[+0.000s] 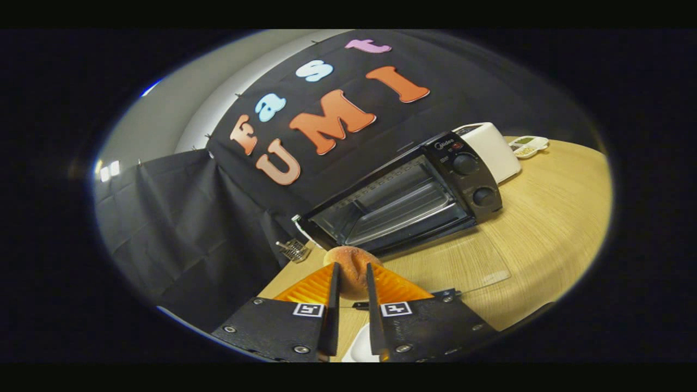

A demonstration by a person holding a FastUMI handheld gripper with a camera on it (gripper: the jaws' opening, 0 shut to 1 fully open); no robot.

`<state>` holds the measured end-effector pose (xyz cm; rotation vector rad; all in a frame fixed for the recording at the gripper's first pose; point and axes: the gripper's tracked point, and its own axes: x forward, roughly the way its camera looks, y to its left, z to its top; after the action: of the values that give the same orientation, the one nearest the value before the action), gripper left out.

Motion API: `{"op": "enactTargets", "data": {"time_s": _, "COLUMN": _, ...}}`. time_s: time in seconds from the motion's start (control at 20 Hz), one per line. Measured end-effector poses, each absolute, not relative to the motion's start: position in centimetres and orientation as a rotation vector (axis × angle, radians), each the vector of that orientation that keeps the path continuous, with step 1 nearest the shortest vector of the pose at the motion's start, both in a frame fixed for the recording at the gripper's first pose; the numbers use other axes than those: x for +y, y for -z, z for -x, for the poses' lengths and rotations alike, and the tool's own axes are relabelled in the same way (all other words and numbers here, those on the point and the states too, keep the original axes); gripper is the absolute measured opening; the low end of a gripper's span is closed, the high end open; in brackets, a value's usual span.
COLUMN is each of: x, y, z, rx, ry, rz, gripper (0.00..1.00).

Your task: Open the toaster oven, put the food inside, and close the toaster oven door.

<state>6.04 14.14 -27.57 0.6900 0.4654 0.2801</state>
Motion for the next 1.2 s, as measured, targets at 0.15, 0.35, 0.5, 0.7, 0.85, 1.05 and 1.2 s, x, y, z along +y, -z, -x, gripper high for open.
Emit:
{"op": "enactTargets", "data": {"time_s": 0.15, "x": 14.9, "y": 27.7, "z": -9.3, "rx": 0.485, "ry": -0.294, "rz": -0.776, "gripper": 0.24}}
{"op": "enactTargets", "data": {"time_s": 0.35, "x": 14.5, "y": 28.2, "z": -13.9, "rx": 0.486, "ry": -0.256, "rz": -0.777, "gripper": 0.23}}
{"op": "enactTargets", "data": {"time_s": 0.5, "x": 14.4, "y": 29.0, "z": -16.6, "rx": 0.487, "ry": -0.232, "rz": -0.766, "gripper": 0.23}}
{"op": "enactTargets", "data": {"time_s": 0.7, "x": 14.9, "y": 29.7, "z": -19.1, "rx": 0.487, "ry": -0.214, "rz": -0.777, "gripper": 0.23}}
{"op": "enactTargets", "data": {"time_s": 0.85, "x": 14.5, "y": 30.0, "z": -21.0, "rx": 0.467, "ry": -0.19, "rz": -0.789, "gripper": 0.23}}
{"op": "enactTargets", "data": {"time_s": 1.05, "x": 14.2, "y": 31.4, "z": -22.6, "rx": 0.461, "ry": -0.154, "rz": -0.747, "gripper": 0.24}}
{"op": "enactTargets", "data": {"time_s": 1.2, "x": 13.2, "y": 32.5, "z": -23.5, "rx": 0.462, "ry": -0.102, "rz": -0.701, "gripper": 0.23}}
